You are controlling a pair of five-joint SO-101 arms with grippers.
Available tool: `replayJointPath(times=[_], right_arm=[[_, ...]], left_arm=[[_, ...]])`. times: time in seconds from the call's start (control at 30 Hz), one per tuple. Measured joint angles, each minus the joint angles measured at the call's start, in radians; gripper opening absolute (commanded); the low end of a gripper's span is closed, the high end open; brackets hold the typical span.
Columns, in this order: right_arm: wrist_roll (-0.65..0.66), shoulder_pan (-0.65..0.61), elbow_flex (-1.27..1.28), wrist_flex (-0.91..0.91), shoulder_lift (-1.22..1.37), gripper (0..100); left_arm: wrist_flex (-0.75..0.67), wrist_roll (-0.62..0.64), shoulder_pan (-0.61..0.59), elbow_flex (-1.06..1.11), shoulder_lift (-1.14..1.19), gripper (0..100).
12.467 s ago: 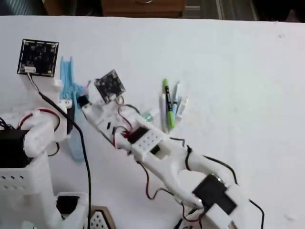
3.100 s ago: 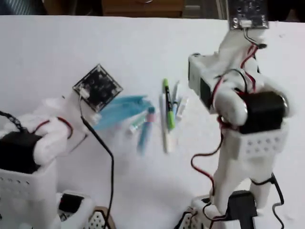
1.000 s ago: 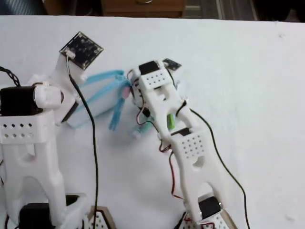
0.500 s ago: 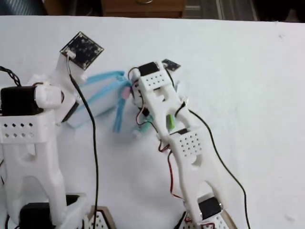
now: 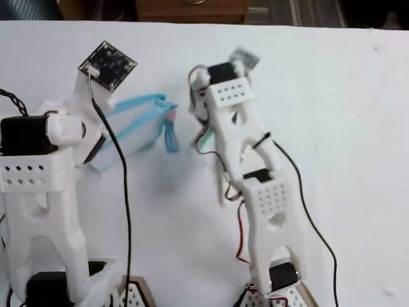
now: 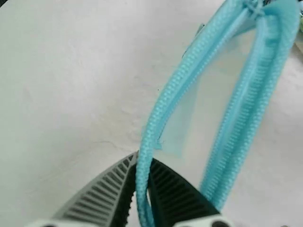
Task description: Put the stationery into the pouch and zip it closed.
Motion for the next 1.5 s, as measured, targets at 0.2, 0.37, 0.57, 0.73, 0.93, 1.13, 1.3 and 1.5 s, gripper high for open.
replayJointPath(times=[0.2,0.37,0.57,0.73,0.93,1.13,1.3,1.5], right_arm=[[0.003,0.055,0.0,0.0,-0.227,3.9],[0.003,0.023,0.0,-0.038,-0.414,3.9],[0.003,-0.087,0.0,-0.227,-0.589,3.9],[0.003,-0.193,0.009,-0.348,-0.603,3.9],[0.003,-0.25,0.091,-0.402,-0.574,3.9],[0.003,-0.244,0.112,-0.402,-0.568,3.8],[0.003,-0.249,0.169,-0.446,-0.568,3.8],[0.009,-0.265,0.265,-0.509,-0.569,3.9]], left_arm=[[0.0,0.057,0.0,0.0,0.0,2],[0.0,0.081,0.0,0.0,0.0,2],[-0.005,0.146,0.002,0.0,0.002,2],[-0.005,0.183,0.002,0.0,0.002,2],[-0.006,0.238,0.002,0.0,0.002,2],[-0.006,0.319,0.002,0.0,0.002,2],[-0.006,0.351,0.002,-0.002,0.002,2],[-0.006,0.365,0.0,-0.003,0.005,2]])
